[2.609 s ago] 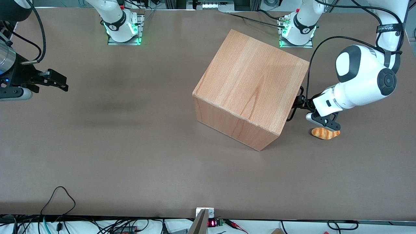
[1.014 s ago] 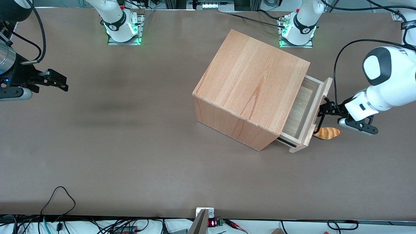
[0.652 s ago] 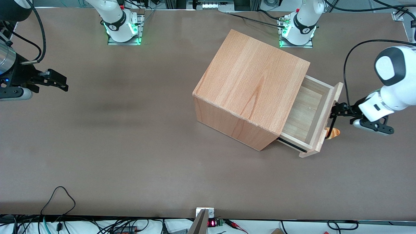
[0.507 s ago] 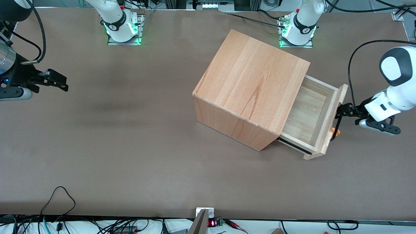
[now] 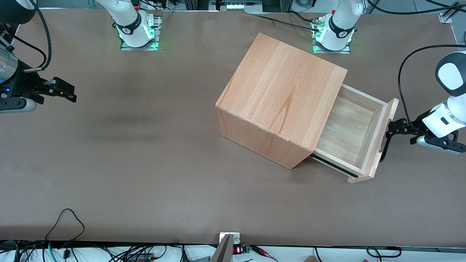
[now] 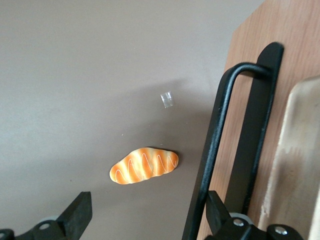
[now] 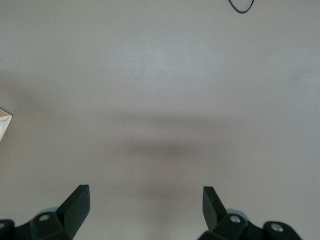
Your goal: Open top drawer with left arm
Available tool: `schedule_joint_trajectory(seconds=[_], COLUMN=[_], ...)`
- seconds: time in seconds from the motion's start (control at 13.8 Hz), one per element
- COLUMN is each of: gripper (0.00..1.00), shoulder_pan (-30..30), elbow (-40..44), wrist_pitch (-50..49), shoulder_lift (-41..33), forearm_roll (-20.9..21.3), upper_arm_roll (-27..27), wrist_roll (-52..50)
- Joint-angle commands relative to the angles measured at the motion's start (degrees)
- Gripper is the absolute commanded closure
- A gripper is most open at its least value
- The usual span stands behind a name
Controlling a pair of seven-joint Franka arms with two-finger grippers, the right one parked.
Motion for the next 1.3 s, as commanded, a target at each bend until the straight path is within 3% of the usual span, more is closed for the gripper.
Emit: schedule_joint_trajectory(seconds=[0.0,0.29,0.43,0.8,1.23], gripper=[0.00,0.00,0.00,0.00,0.00], shoulder_pan=[0.2,-0.1,-0.7,-3.8,-5.4], elbow=[2.3,8.3,10.6,11.1,10.1], wrist_pitch=[-3.0,-15.5,-20.1,-30.4,-32.8], shoulder_lift=[-0.2,-1.9,-4.3,-12.7,-18.6], forearm_roll=[0.8,1.4,5.5,8.6,12.1], upper_arm_roll=[0.2,0.2,0.1,0.1,0.0], wrist_roll=[0.8,-3.5,-8.0,-17.7,-26.3])
